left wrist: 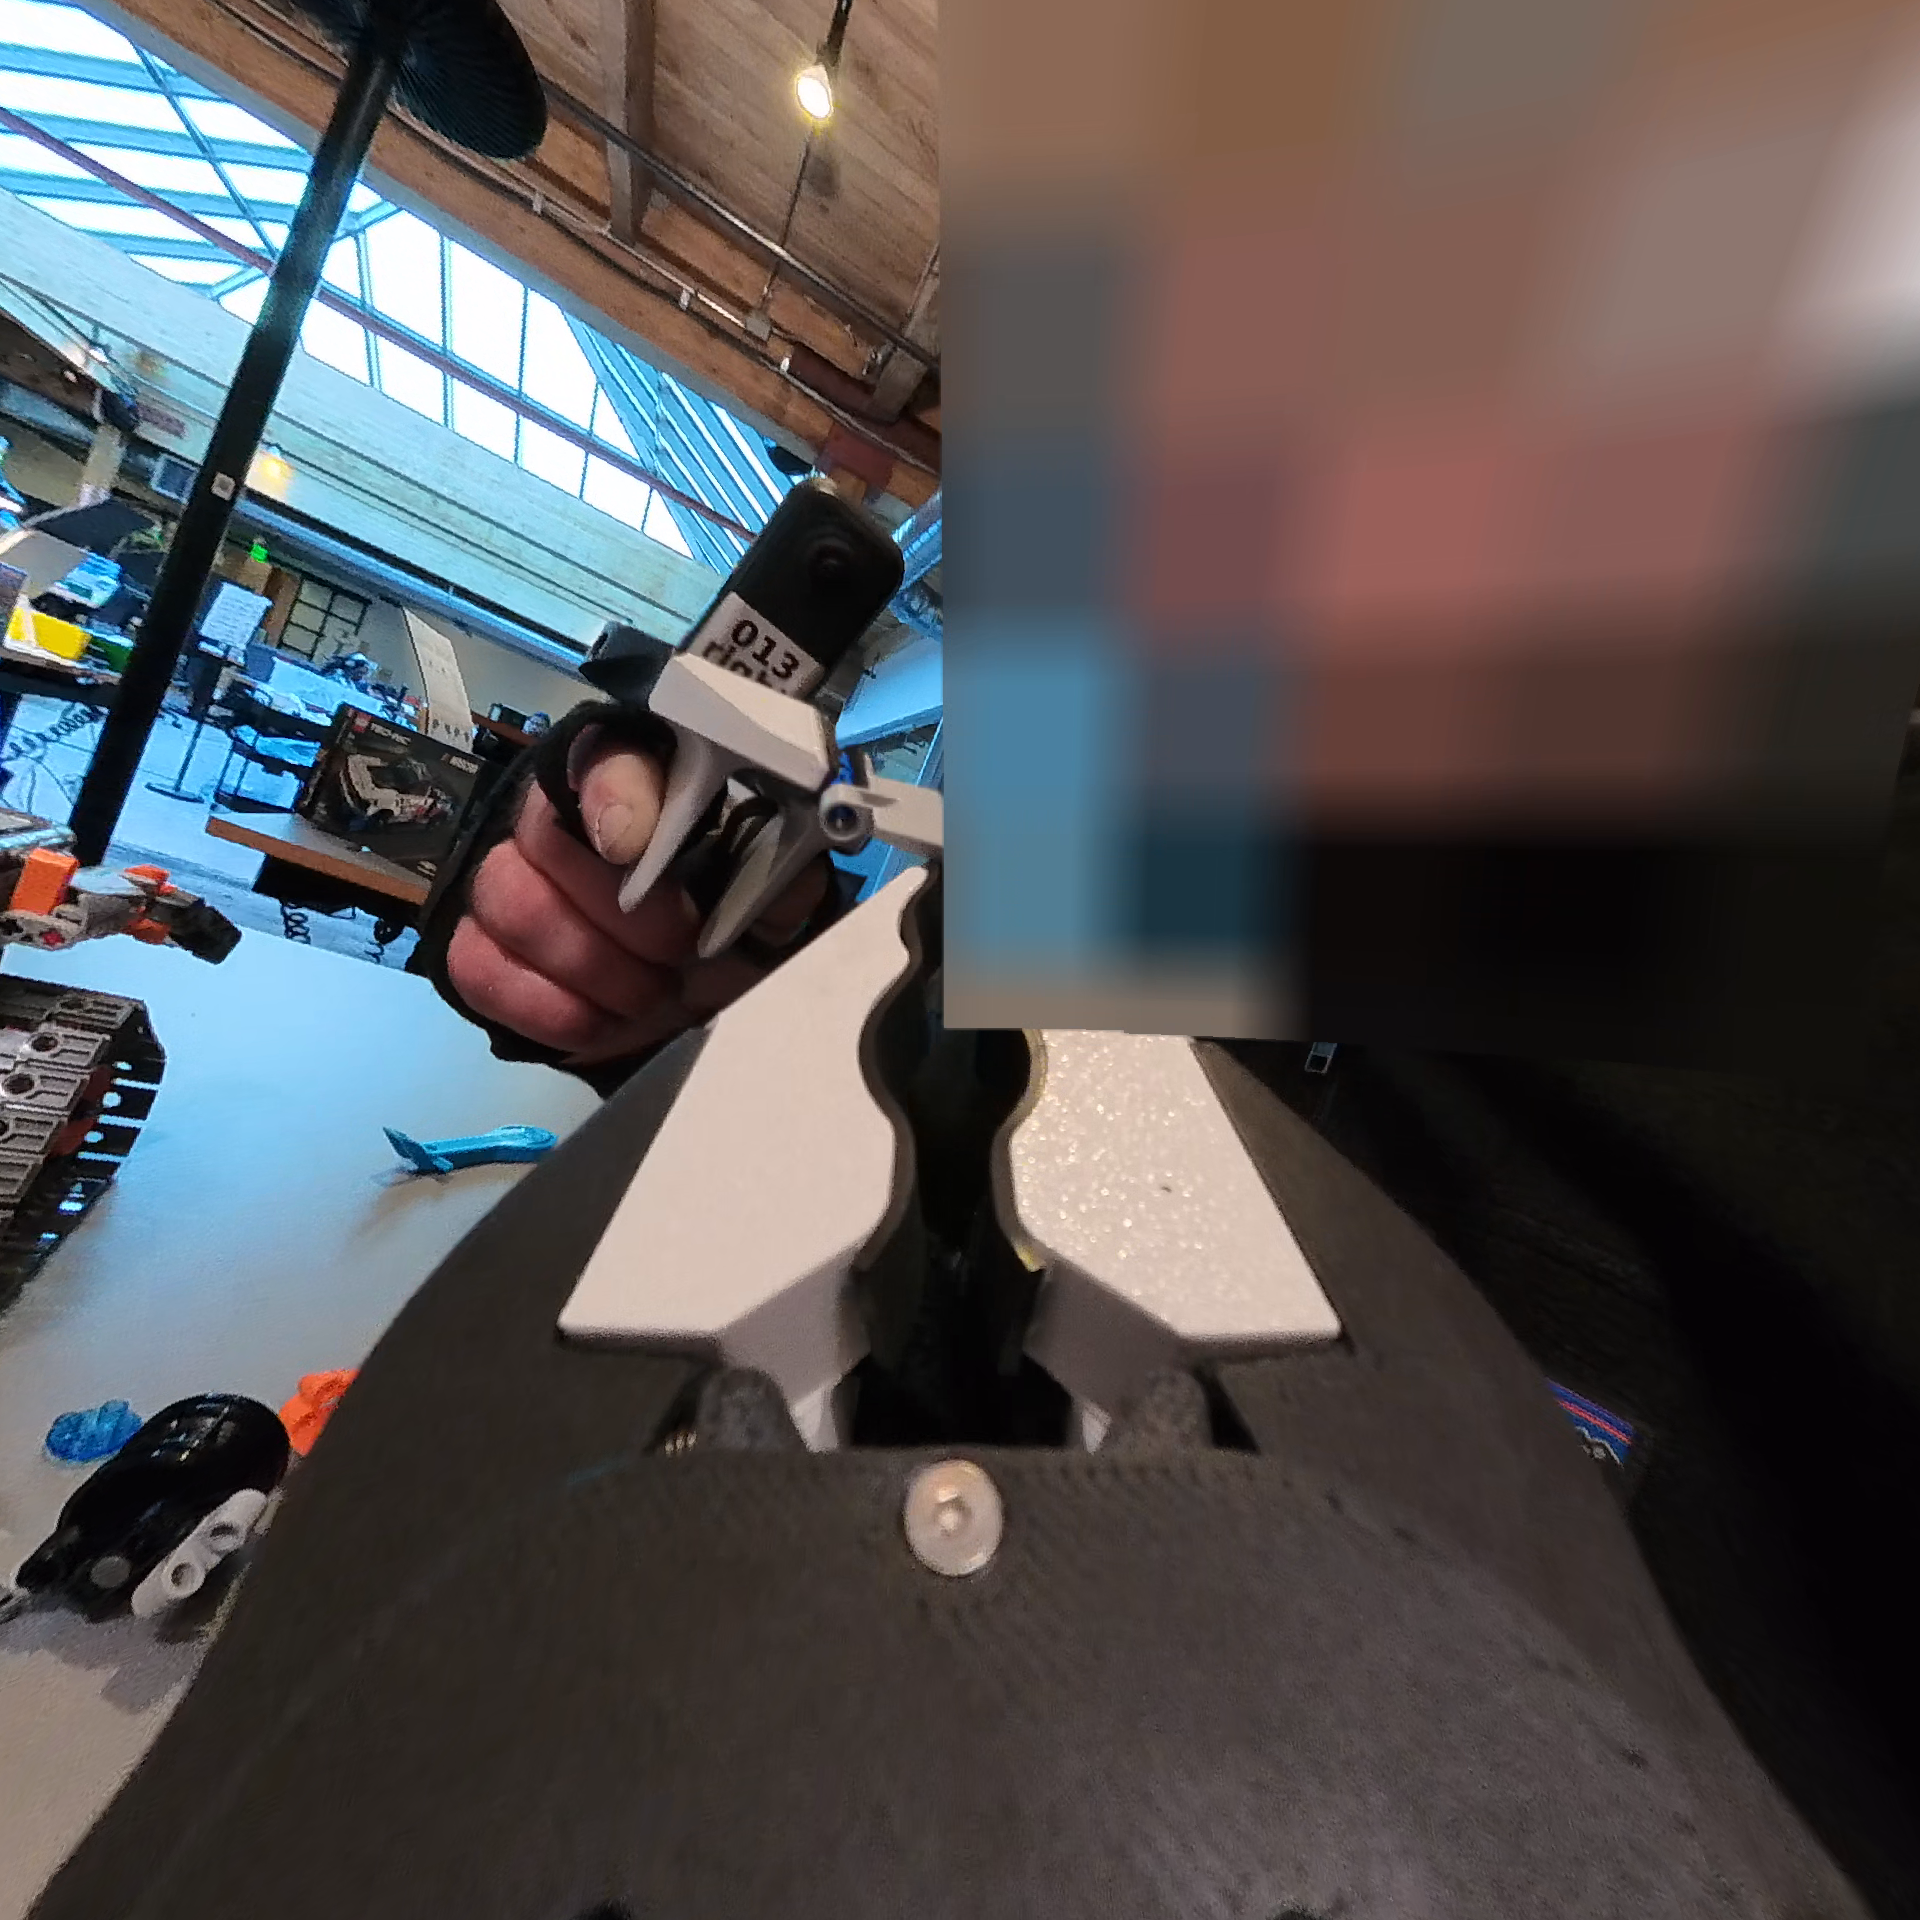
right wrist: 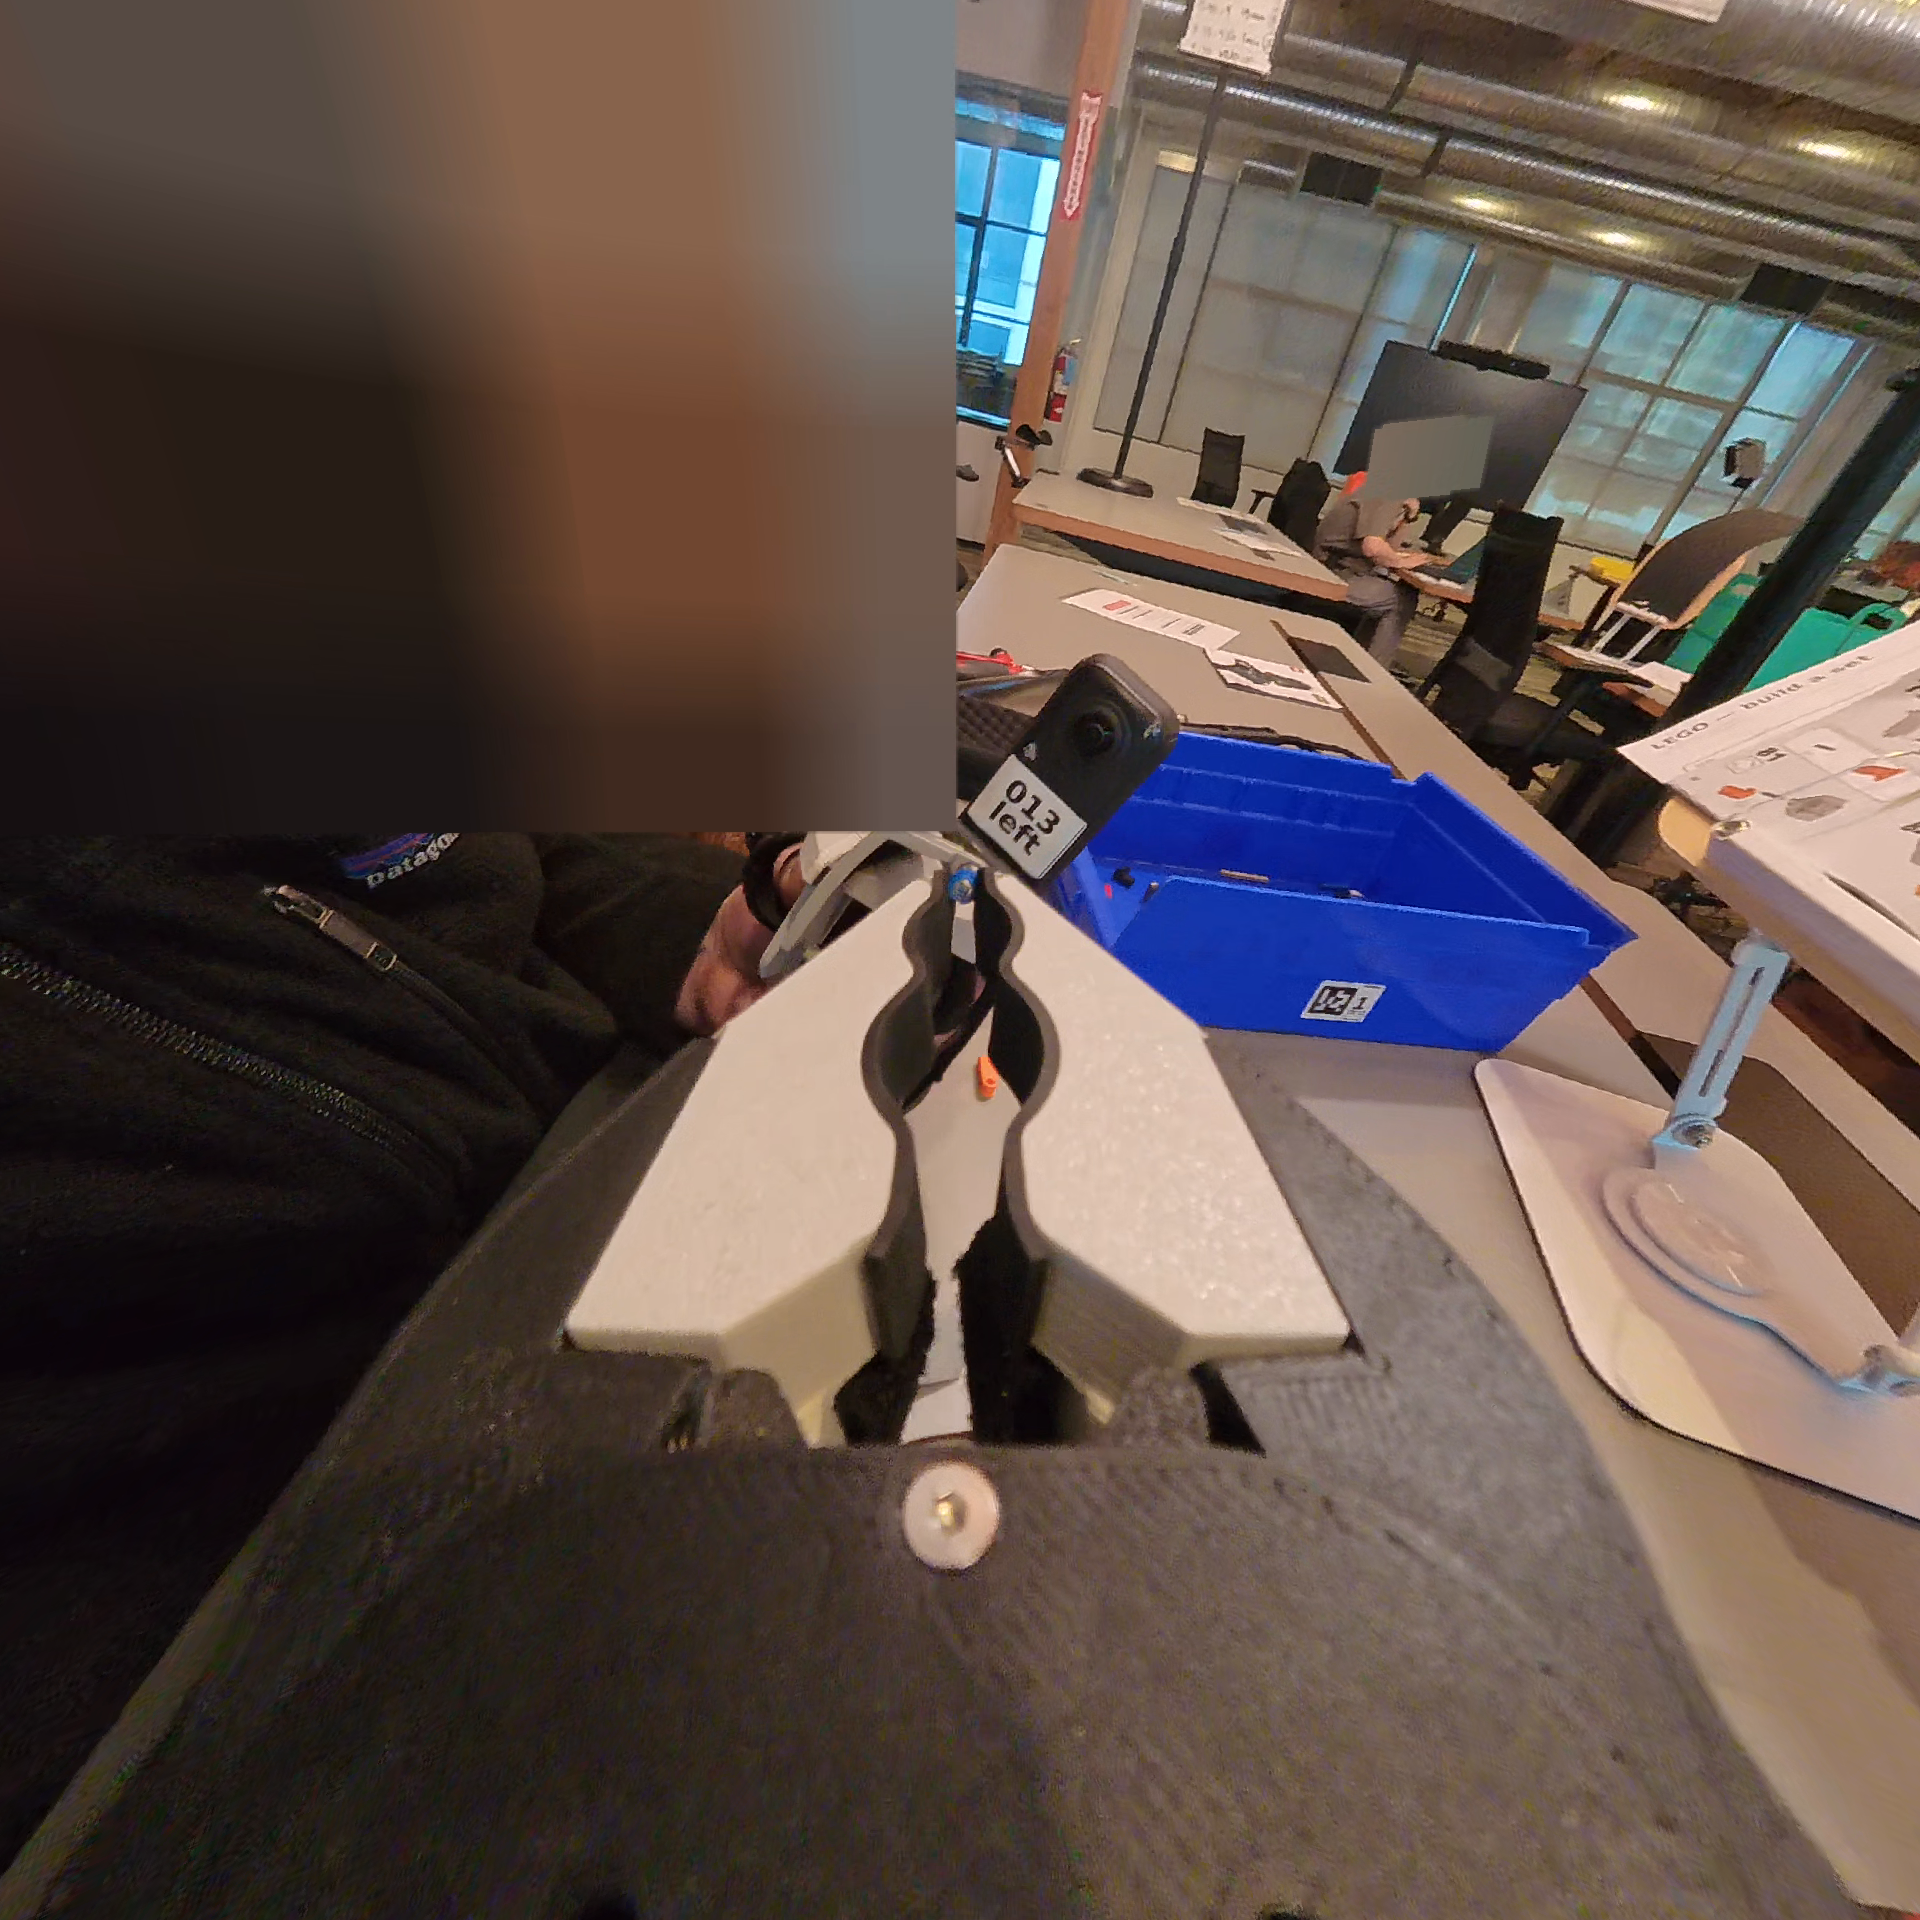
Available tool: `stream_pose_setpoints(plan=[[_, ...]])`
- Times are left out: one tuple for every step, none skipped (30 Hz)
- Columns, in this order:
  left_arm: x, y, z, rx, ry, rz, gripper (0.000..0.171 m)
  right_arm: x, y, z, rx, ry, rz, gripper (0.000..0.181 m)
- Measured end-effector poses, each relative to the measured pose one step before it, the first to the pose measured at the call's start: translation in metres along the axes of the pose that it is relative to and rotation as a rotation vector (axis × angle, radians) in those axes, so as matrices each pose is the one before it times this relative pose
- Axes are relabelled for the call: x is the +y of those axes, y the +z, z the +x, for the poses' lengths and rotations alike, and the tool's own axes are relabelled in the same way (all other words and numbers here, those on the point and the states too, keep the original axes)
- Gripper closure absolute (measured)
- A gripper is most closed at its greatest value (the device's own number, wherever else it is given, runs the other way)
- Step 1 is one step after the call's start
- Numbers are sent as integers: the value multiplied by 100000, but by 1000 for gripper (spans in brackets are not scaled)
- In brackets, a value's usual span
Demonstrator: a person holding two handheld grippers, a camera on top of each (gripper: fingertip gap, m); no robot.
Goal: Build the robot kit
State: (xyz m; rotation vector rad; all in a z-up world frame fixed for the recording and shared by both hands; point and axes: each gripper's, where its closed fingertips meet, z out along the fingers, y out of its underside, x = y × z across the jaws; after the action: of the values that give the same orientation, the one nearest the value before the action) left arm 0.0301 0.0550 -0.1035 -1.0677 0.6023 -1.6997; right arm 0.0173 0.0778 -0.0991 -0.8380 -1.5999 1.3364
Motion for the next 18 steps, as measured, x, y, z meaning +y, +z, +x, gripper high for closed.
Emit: stream_pose_setpoints(plan=[[200,-4,35,304,-451,-1347,171,91,-35,-135,-1389,191,-473,180],[103,-19,6,31,-102,-781,171,99,-7,-89,-978,288,-406,180],[131,1,38,243,-105,-800,171,74,-13,-109,-1186,473,-343,180],[169,40,65,322,-131,-1053,171,40,-46,-128,-1572,557,133,180],[15,2,-4,71,0,-44,171,48,-7,-50,-792,579,160,180],[89,8,28,321,-117,-531,171,62,-6,-68,-771,184,-167,180],[136,63,42,30,285,-896,171,25,-52,-108,-897,-380,-170,180],[97,46,80,454,280,-656,171,-5,-29,-135,-831,-339,75,180],[40,-23,8,108,-106,-404,171,42,4,-52,-248,-286,-60,180],[181,-31,-61,-611,319,-1477,171,139,-30,-51,-631,-275,-924,180],[233,27,3,-136,5,-1739,171,137,-66,-133,-1315,-311,-1018,180],[182,44,147,1116,-466,-1228,171,53,-30,-209,-1619,-29,-438,180],[137,52,144,845,-87,-1076,171,34,-10,-181,-1229,-108,-430,180],[104,12,114,740,-60,-825,171,15,23,-140,-389,-976,-504,180],[45,30,127,893,-315,-159,171,-20,26,-130,-144,-889,-127,180],[-55,-32,-61,-247,-212,537,171,5,26,39,1142,-1516,-432,180],[-29,-78,-96,-522,-251,332,171,93,24,98,1514,-1800,-1012,180],[-2,-11,18,187,-250,262,171,36,20,22,979,-1584,-570,180]])
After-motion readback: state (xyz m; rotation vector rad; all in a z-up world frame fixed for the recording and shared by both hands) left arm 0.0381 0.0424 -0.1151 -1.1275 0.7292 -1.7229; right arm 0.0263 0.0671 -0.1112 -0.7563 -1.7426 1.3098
